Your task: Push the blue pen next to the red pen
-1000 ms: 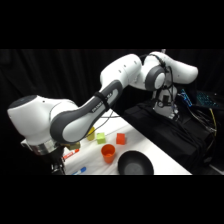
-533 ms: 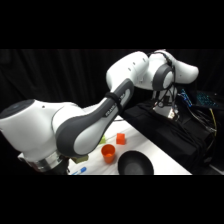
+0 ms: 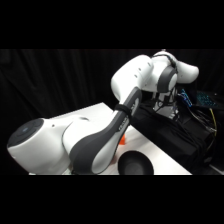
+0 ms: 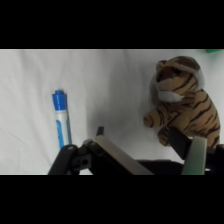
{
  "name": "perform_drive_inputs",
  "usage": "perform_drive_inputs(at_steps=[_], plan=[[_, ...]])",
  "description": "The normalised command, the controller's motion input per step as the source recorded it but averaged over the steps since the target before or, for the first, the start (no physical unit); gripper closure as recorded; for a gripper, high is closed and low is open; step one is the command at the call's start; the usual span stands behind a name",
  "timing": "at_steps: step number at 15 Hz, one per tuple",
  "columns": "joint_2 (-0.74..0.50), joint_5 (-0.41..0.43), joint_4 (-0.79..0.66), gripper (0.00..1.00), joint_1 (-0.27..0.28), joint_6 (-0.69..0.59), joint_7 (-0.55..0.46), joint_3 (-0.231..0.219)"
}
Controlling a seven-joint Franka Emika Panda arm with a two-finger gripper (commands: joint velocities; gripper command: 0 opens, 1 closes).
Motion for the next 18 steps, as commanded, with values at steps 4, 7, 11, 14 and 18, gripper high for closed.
perform_drive_inputs(at_steps=[4,7,11,14,18], plan=[[0.02,0.055,-0.04,0.00,-0.056,0.09,-0.01,0.032],[0.04,0.068,-0.04,0.00,-0.071,0.16,-0.03,0.047],[0.02,0.056,-0.06,0.00,-0.064,0.22,-0.06,0.049],[-0.04,0.035,-0.10,0.00,-0.069,0.22,-0.08,0.033],[-0.10,0.015,-0.15,0.00,-0.098,0.19,-0.09,0.003]])
